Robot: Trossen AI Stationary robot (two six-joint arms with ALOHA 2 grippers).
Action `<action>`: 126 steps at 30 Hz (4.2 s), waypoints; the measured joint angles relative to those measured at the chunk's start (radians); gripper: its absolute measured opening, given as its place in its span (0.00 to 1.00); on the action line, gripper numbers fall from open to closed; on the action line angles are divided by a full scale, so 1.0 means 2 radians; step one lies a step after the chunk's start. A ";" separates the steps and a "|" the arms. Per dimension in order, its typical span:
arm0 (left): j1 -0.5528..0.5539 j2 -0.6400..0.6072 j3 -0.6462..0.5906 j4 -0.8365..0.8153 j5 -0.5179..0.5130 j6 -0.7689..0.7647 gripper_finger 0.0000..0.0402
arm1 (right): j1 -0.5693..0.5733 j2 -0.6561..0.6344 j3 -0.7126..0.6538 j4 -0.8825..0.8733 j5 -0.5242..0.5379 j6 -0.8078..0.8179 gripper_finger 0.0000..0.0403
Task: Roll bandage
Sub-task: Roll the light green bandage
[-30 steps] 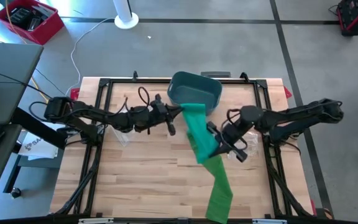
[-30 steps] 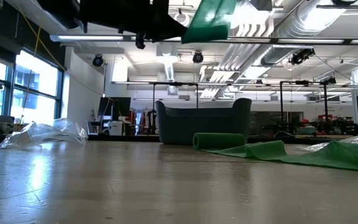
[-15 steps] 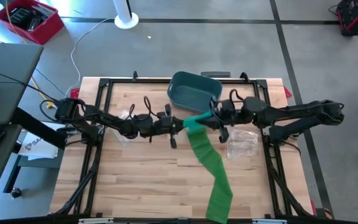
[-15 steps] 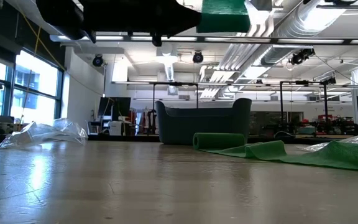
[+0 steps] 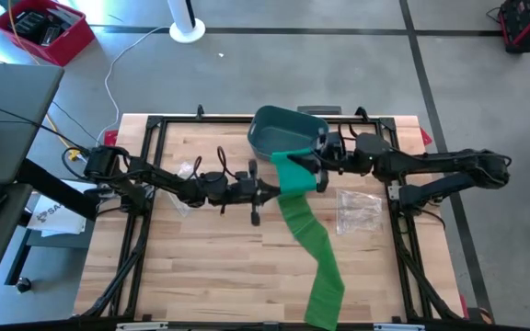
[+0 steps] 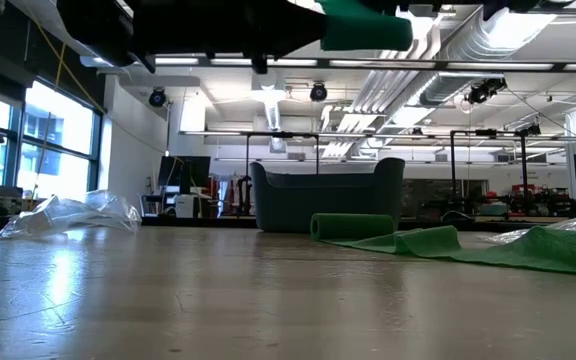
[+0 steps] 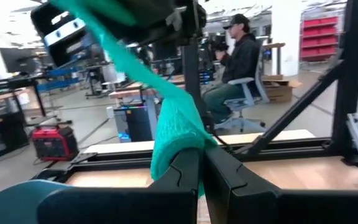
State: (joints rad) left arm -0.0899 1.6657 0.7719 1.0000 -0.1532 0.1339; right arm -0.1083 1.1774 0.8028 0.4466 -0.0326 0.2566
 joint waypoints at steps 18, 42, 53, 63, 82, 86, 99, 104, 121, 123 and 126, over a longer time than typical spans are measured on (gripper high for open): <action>-0.019 0.000 0.000 -0.004 0.085 -0.006 0.00 | -0.001 0.000 0.000 -0.140 0.020 -0.010 0.00; -0.025 0.000 0.000 -0.025 0.080 -0.048 0.00 | -0.014 -0.004 0.000 -0.257 -0.100 -0.011 0.49; -0.025 0.000 0.000 -0.027 0.072 -0.049 0.00 | -0.060 -0.004 0.000 -0.258 -0.237 -0.028 0.50; -0.039 -0.002 0.000 0.006 0.071 -0.031 0.00 | -0.002 -0.039 0.000 -0.300 -0.167 -0.169 0.50; -0.054 -0.048 0.000 0.077 0.071 -0.008 0.00 | 0.227 -0.076 0.000 -0.231 0.116 -0.219 0.49; -0.054 -0.047 0.000 0.085 0.071 -0.008 0.00 | 0.238 -0.052 0.000 -0.169 0.164 -0.250 0.49; -0.054 -0.047 0.000 0.083 0.071 -0.009 0.00 | 0.255 -0.070 0.046 -0.343 0.288 -0.209 0.49; -0.054 -0.047 0.000 0.083 0.059 -0.008 0.00 | 0.267 -0.068 0.060 -0.355 0.201 -0.186 0.49; -0.053 -0.047 0.000 0.083 0.056 -0.012 0.00 | 0.260 0.003 0.047 -0.138 0.286 -0.307 0.48; -0.053 -0.047 0.000 0.083 0.056 -0.013 0.00 | 0.256 0.007 0.047 -0.133 0.286 -0.318 0.43; -0.053 -0.047 0.000 0.083 0.056 -0.013 0.00 | 0.250 0.014 0.046 -0.134 0.287 -0.321 0.30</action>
State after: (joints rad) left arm -0.1955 1.5715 0.7719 1.1661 -0.0418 0.1079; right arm 0.3910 1.2056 0.8956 0.1782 0.5411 -0.3862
